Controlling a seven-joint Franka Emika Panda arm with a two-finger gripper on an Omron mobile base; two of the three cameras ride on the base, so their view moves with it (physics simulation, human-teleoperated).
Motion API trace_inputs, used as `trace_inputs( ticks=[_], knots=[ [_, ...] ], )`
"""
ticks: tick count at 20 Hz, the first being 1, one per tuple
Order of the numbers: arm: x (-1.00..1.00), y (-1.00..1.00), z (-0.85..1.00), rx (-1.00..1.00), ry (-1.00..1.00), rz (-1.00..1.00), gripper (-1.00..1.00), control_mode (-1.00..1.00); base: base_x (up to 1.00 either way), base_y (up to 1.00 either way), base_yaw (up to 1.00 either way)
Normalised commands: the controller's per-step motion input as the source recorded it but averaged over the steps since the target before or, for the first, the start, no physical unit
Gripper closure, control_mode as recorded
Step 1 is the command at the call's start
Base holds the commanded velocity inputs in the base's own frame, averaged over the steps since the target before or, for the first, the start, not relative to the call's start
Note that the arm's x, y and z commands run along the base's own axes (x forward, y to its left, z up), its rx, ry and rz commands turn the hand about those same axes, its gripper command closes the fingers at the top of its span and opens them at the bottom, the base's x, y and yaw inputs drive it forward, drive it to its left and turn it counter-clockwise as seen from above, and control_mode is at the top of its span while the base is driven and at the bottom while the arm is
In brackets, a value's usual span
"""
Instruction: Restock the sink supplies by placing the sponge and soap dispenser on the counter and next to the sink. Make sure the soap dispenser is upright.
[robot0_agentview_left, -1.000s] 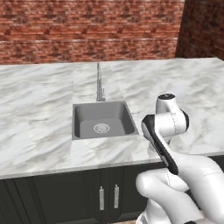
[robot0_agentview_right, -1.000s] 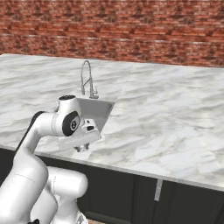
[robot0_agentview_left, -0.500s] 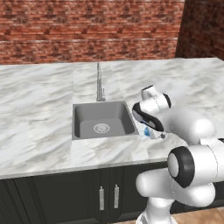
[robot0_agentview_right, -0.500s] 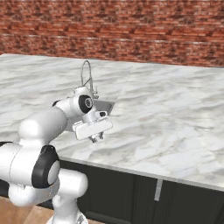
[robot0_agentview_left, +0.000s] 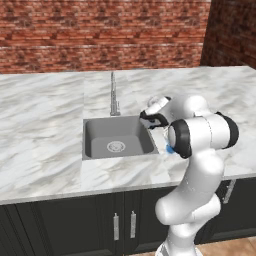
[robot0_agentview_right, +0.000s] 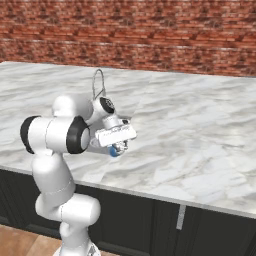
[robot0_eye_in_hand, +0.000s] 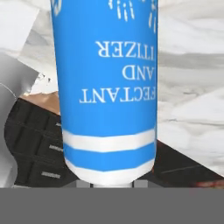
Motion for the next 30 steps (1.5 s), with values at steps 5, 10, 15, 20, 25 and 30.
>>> trace_inputs(
  ticks=[5, 10, 15, 20, 25, 30],
  knots=[
    [0.33, 0.04, -0.06, -0.30, 0.02, 0.01, 1.00, -1.00, 0.00, 0.00, 0.00],
    [0.58, -0.03, -0.11, -0.22, 0.17, 0.09, 1.00, -1.00, 0.00, 0.00, 0.00],
    [0.68, -0.01, -0.24, -0.13, 0.33, 0.16, 1.00, -1.00, 0.00, 0.00, 0.00],
    [0.41, -0.09, -0.19, -0.06, 0.13, 0.12, 1.00, -1.00, 0.00, 0.00, 0.00],
    [0.01, 0.00, -0.14, -0.05, -0.07, 0.01, 1.00, -1.00, 0.00, 0.00, 0.00],
    [0.00, 0.00, -0.22, 0.00, -0.05, 0.00, 1.00, -1.00, 0.00, 0.00, 0.00]
  ],
)
